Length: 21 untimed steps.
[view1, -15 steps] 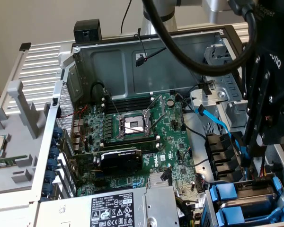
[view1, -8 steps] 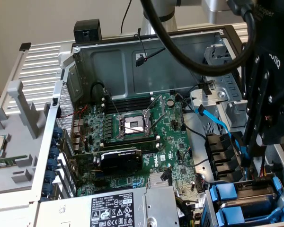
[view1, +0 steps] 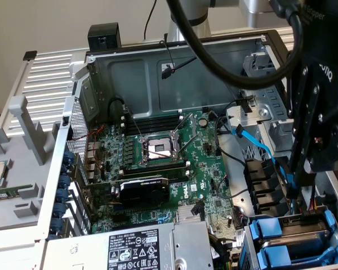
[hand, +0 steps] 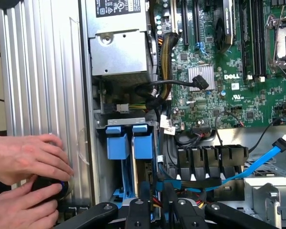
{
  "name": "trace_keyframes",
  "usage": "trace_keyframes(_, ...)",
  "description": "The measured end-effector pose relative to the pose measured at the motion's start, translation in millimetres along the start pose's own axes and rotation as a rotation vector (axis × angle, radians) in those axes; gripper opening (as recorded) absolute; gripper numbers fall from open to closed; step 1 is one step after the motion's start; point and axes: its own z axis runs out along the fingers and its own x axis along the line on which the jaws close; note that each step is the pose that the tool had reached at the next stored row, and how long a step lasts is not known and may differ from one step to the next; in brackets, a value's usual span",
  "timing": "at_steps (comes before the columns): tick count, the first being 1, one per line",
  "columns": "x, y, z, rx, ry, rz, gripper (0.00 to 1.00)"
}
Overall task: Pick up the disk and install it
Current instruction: 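Insert the first disk wire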
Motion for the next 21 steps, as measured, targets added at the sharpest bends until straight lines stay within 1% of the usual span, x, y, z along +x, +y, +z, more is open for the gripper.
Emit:
trace_keyframes(2,-0.1,0.0,0.5,-0.0006,-0.0001,0.001,0.27)
trace_keyframes(3,-0.1,0.0,1.1,-0.0022,0.0001,0.001,0.27)
trace_keyframes(4,-0.3,0.0,1.8,-0.0063,0.0005,0.002,0.34)
trace_keyframes(6,-1.0,0.0,3.6,-0.0156,0.0014,0.005,0.34)
trace_keyframes(8,-1.5,-0.2,5.3,-0.0268,0.0021,0.010,0.34)
trace_keyframes(10,-1.7,-0.7,6.9,-0.0350,0.0029,0.014,0.34)
trace_keyframes(11,-1.8,-1.2,8.0,-0.0382,0.0033,0.016,0.34)
trace_keyframes(12,-2.0,-2.0,9.0,-0.0395,0.0032,0.017,0.34)
trace_keyframes(14,-2.3,-3.4,10.3,-0.0402,0.0033,0.017,0.34)
trace_keyframes(15,-2.4,-4.0,11.3,-0.0419,0.0033,0.018,0.34)
trace_keyframes(16,-2.5,-4.2,11.8,-0.0451,0.0038,0.018,0.34)
trace_keyframes(18,-2.6,-4.2,12.8,-0.0543,0.0046,0.021,0.34)
trace_keyframes(19,-2.6,-4.2,13.2,-0.0573,0.0048,0.023,0.34)
trace_keyframes(21,-2.7,-4.2,14.0,-0.0613,0.0050,0.025,0.34)
